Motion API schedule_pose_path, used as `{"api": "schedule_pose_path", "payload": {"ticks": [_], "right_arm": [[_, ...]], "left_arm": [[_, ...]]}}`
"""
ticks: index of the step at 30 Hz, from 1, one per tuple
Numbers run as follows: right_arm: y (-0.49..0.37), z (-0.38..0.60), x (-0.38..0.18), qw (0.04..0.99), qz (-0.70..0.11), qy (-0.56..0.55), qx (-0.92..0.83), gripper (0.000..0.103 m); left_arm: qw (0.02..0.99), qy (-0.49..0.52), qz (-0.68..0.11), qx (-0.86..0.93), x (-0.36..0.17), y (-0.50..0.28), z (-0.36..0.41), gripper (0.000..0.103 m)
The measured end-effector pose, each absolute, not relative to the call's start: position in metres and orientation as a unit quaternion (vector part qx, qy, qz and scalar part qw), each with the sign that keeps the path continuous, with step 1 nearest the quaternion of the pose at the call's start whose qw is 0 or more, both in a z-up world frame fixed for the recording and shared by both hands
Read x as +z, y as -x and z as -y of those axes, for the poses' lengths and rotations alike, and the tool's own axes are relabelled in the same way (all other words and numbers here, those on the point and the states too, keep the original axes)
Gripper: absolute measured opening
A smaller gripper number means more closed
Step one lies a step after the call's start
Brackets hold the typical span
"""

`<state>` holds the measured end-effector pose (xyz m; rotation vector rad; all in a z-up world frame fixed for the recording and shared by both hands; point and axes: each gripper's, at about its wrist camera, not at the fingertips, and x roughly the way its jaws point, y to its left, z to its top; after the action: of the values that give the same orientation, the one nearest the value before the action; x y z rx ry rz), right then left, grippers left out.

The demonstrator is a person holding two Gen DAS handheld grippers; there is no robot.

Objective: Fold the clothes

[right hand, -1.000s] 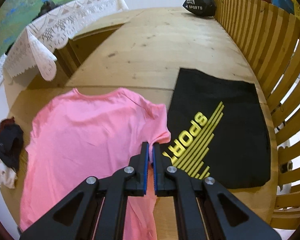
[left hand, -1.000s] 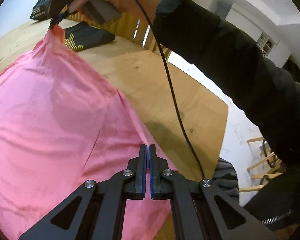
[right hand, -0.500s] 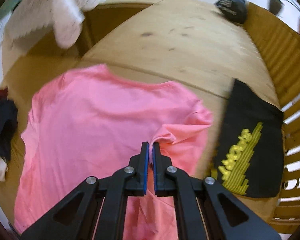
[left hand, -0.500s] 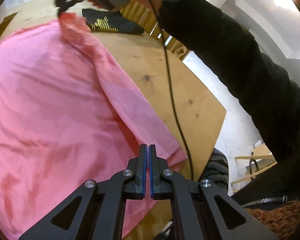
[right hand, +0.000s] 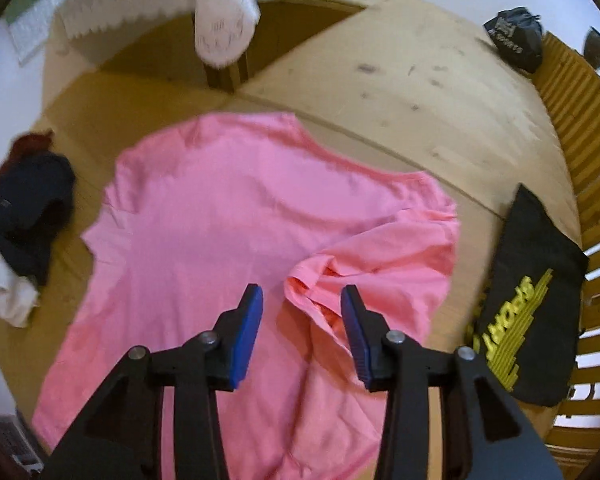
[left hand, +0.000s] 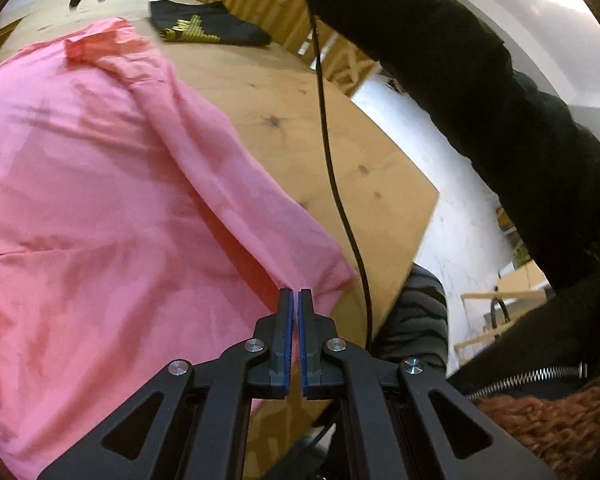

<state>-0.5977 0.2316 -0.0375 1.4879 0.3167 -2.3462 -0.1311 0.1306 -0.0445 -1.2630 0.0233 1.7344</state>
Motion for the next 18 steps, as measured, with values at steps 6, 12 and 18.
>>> {"api": "schedule_pose_path", "payload": {"ticks": [6,12,18], "right_arm": [[0.527,-0.297,-0.032,0.153,-0.082,-0.532,-0.828,0.040],[0.429,-0.309,-0.088,0.174,-0.088,-0.554,-0.809,0.040],[0.380,-0.295,-0.122,0.191,-0.096,-0.558,-0.802,0.040]], "left_arm": [[0.461,0.532,-0.020,0.710,-0.040,0.131,-0.104,0.003],[0.355,0.514,-0.073,0.777,-0.019,0.176,-0.080,0.008],[0.245,0.493,-0.100,0.829,-0.007,0.195,-0.080,0.052]]}}
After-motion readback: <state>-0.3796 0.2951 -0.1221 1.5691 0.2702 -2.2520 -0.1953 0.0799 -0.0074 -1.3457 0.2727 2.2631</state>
